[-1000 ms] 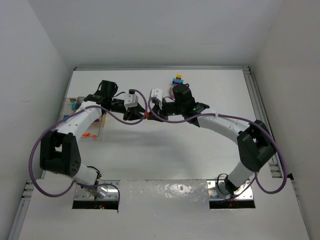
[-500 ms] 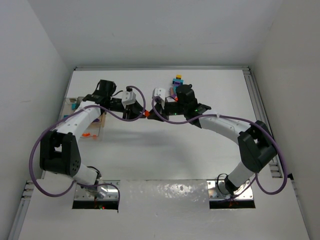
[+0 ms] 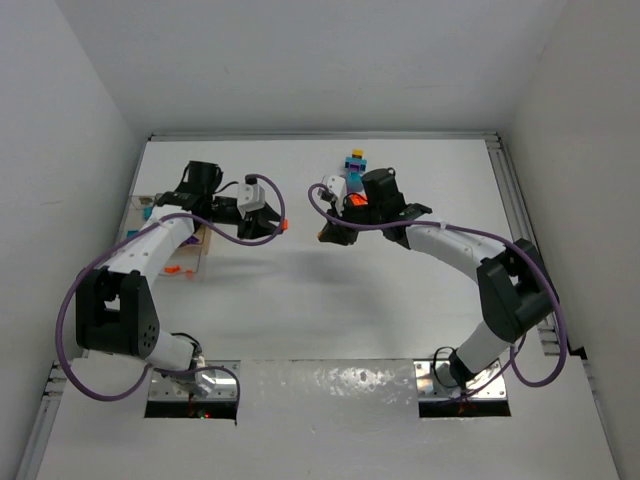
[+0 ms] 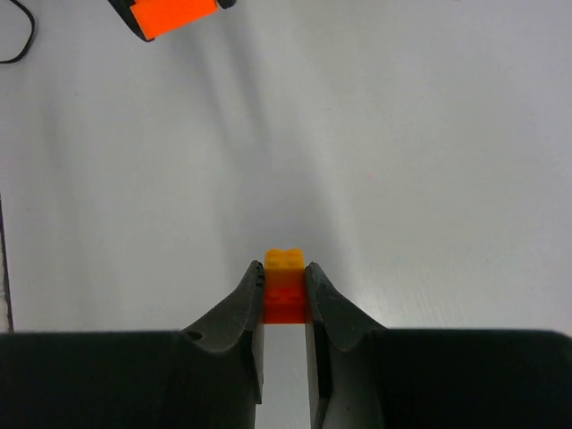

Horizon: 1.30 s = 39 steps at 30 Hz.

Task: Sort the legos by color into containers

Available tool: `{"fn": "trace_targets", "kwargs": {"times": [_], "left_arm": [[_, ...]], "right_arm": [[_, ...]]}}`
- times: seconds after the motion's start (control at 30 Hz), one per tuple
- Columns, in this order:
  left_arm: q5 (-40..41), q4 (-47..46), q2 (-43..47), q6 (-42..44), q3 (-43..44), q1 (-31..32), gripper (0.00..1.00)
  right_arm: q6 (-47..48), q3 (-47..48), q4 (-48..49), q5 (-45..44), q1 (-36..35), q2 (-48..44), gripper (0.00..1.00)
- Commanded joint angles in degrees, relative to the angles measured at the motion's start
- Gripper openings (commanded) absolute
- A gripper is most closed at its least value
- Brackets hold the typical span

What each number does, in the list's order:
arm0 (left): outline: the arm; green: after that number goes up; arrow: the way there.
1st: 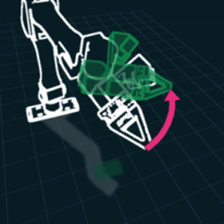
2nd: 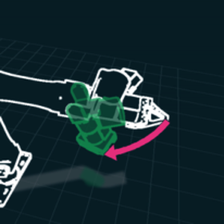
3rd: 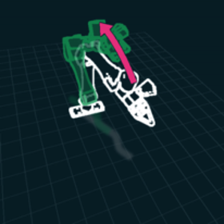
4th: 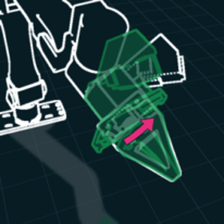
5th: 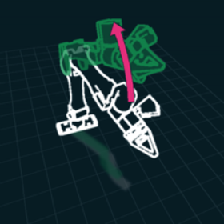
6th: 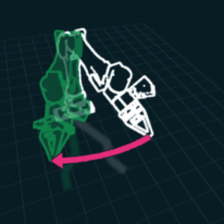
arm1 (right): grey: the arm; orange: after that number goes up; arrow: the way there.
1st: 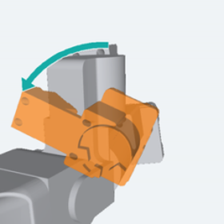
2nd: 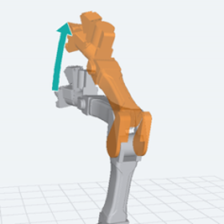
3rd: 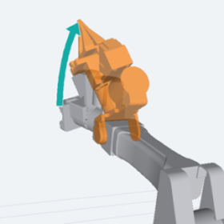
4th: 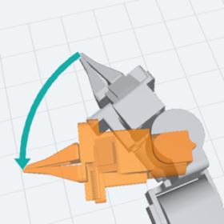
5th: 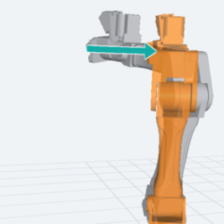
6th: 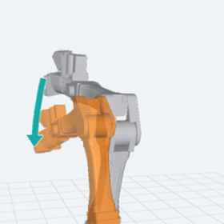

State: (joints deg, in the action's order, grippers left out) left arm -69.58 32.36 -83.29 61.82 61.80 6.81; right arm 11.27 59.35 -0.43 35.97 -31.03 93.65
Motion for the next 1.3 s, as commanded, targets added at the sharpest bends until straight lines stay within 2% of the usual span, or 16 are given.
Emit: {"fn": "trace_targets", "kwargs": {"times": [0.0,0.1,0.2,0.3,0.33,0.4,0.43,0.6,0.63,0.73,0.97,1.07,1.13,1.17,1.23,1.27], "left_arm": [[-1.26,-1.86,1.55,0.41,-0.36,0.57,0.29],[0.32,-2.91,1.28,0.49,-0.54,0.66,0.30],[0.85,-3.18,1.20,0.84,-0.19,0.66,0.22],[2.43,-0.29,1.11,2.68,1.39,0.23,0.15],[3.56,4.25,1.02,6.52,2.61,-0.39,0.13],[4.45,9.88,1.02,11.19,3.50,-4.77,0.09],[6.46,17.22,1.02,17.31,4.63,-6.61,0.09],[16.13,43.18,-2.84,38.34,9.12,-26.90,0.08],[19.19,43.14,-3.11,37.07,9.04,-31.89,0.08],[24.22,42.27,-2.59,42.84,5.36,-37.99,0.09],[28.45,26.38,-2.67,37.59,-0.54,-39.59,0.29],[28.89,24.86,-3.90,36.70,-0.02,-39.59,0.37],[29.06,25.91,-4.95,37.93,1.56,-39.59,0.51],[29.06,26.61,-5.22,38.46,2.53,-39.59,0.70],[27.58,28.45,-5.66,41.00,3.58,-39.59,0.81],[26.61,28.98,-5.75,42.05,4.55,-39.59,0.82]], "right_arm": [[2.70,3.49,-2.73,-0.28,-1.23,-0.48,0.00],[3.85,3.75,-4.40,-0.72,-1.32,-0.57,0.00],[4.29,3.84,-4.93,-1.07,-1.32,-0.48,0.00],[3.59,3.75,-4.76,-1.42,-1.32,-0.22,0.00],[3.24,3.67,-4.67,-1.60,-1.32,-0.22,0.00],[3.15,3.66,-5.02,-2.47,-1.32,-0.22,0.00],[3.23,3.75,-5.63,-3.18,-1.32,-0.22,0.00],[3.24,2.00,-5.47,-4.67,-1.23,-1.18,0.00],[2.89,1.30,-4.42,-4.94,-1.32,-1.27,0.00],[1.57,0.59,-2.05,-4.94,-1.32,-1.19,0.00],[1.12,1.82,-2.21,-5.03,-1.32,-0.66,0.00],[1.48,1.82,-2.82,-5.03,-1.32,-0.75,0.00],[1.30,1.73,-2.91,-5.20,-1.32,-1.10,0.00],[1.04,1.56,-2.83,-5.29,-1.32,-1.27,0.00],[0.60,1.29,-2.21,-5.20,-1.32,-1.36,0.00],[-0.10,1.38,-2.12,-5.20,-1.32,-1.27,0.00]]}}
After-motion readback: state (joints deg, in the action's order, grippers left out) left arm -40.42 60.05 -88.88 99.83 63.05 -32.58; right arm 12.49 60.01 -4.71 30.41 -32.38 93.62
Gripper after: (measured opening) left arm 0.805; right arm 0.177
